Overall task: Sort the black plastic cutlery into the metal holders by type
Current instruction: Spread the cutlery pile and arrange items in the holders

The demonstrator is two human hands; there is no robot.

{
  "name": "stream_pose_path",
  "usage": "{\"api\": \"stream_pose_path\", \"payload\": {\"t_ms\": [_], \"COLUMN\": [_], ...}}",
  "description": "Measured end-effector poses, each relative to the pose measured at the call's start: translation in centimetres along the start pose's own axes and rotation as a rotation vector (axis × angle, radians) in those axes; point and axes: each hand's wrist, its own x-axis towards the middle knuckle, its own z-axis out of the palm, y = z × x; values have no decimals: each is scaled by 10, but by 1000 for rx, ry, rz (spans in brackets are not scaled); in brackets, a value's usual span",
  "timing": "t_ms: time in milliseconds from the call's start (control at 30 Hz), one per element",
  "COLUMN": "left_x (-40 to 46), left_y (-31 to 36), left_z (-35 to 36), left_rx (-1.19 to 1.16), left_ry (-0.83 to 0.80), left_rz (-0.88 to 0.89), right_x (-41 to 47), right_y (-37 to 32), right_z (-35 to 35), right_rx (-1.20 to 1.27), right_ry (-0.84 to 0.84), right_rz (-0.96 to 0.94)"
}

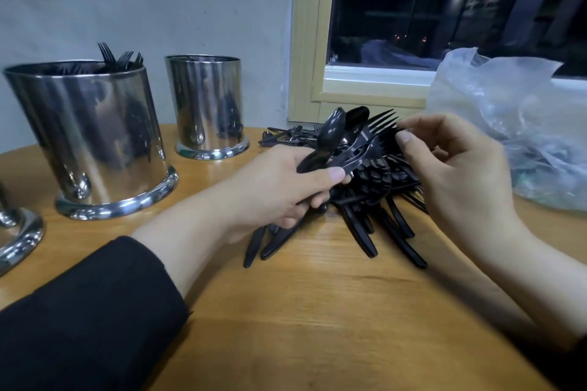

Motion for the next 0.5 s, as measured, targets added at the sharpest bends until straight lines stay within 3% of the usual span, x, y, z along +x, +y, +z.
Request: {"api": "stream_pose_path", "payload": {"t_ms": [133,233,367,500], "left_x": [7,11,13,14], "left_y": [-6,-14,-20,-20], "left_z": [-17,-32,-37,-39], "left_rx": [-18,-75,-76,-46], "left_ry": [279,480,576,608], "left_rz": [16,42,45,56], "right_x": [-1,-3,0,9], "right_y": [-1,-7,-20,-30], "right_z": [4,19,53,86], "right_rx": [-24,-172,-335,-464], "right_ry": [-33,-272,-618,-755], "right_rz": [-15,-120,-296,-301]}}
